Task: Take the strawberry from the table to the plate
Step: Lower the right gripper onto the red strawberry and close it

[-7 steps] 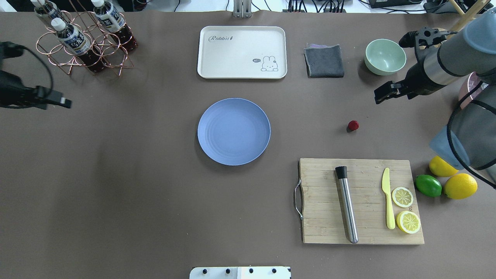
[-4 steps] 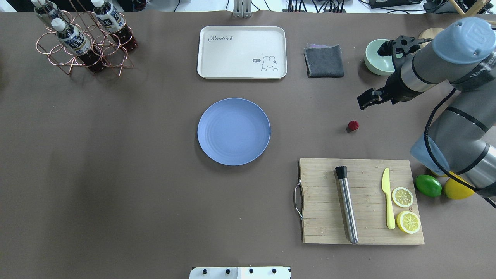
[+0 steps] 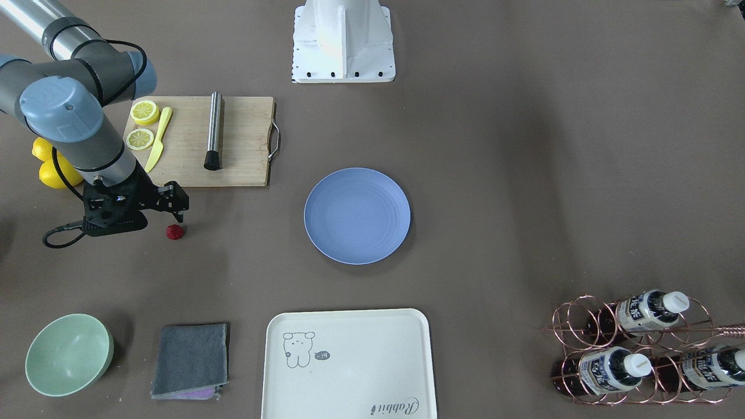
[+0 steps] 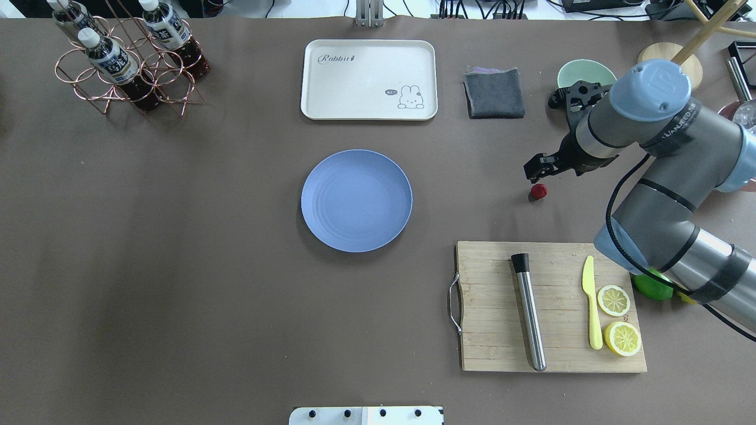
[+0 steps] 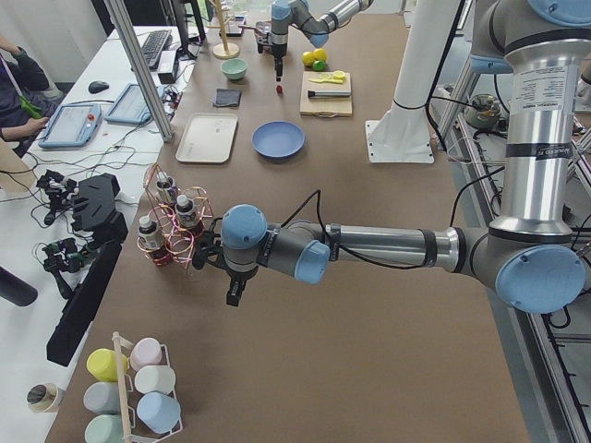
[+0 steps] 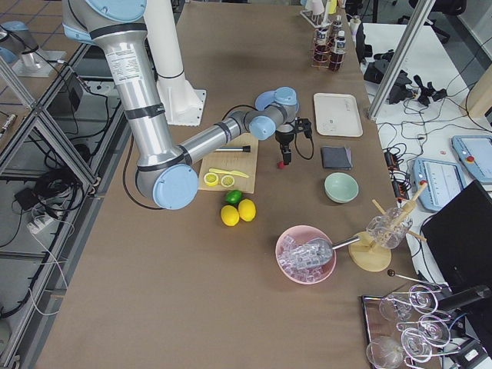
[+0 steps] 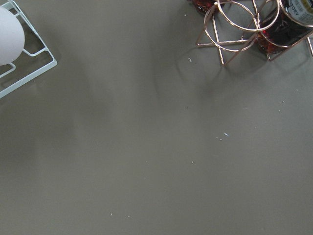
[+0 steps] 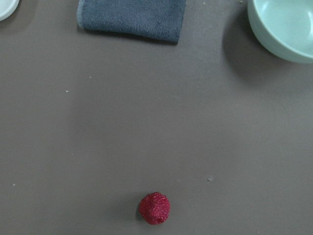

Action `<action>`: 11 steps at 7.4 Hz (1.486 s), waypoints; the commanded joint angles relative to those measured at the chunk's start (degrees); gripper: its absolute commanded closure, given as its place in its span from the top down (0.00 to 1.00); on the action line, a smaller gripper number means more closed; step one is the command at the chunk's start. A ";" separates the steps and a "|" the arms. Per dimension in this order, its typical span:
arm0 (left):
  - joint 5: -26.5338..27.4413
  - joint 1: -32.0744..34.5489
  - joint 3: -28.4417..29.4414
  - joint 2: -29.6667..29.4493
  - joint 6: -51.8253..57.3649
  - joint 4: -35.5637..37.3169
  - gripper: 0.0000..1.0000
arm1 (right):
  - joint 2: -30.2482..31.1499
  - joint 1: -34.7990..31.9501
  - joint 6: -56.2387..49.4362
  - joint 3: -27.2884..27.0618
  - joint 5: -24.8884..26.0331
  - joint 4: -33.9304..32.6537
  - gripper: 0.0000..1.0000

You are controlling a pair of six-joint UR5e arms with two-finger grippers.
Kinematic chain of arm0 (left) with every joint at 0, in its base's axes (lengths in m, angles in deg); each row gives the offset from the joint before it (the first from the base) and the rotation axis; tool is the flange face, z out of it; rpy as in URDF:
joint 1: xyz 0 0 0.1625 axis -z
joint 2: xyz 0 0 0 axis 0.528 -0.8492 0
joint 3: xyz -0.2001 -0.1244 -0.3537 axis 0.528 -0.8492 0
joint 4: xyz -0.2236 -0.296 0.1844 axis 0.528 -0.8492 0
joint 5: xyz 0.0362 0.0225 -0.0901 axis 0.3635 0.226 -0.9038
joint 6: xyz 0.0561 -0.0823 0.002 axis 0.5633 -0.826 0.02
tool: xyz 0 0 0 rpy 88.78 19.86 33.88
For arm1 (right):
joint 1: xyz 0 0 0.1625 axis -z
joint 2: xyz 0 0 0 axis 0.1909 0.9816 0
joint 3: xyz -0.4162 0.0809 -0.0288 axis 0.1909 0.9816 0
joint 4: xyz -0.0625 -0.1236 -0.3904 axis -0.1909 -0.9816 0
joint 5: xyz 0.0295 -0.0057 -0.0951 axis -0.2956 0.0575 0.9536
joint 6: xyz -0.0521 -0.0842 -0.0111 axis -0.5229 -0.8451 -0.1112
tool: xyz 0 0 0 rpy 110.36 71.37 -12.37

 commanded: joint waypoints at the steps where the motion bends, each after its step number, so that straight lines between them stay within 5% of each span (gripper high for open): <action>1: -0.08 1.13 -0.55 0.58 0.39 0.25 0.98 | -0.87 1.74 1.89 4.64 0.82 4.16 0.91; 6: -0.08 1.40 -0.64 0.58 0.39 0.17 0.98 | -0.43 3.59 5.15 4.82 2.05 5.04 0.72; 9: -0.08 1.57 -0.73 0.58 0.39 0.16 0.98 | -0.78 3.59 5.06 5.17 2.05 4.96 0.70; 10: -0.08 1.66 -0.73 0.41 0.39 0.16 0.98 | -0.78 3.59 5.15 5.18 2.14 4.96 0.62; 11: -0.08 1.66 -0.73 0.32 0.39 0.16 0.98 | -0.69 3.50 5.23 5.18 2.14 4.96 0.41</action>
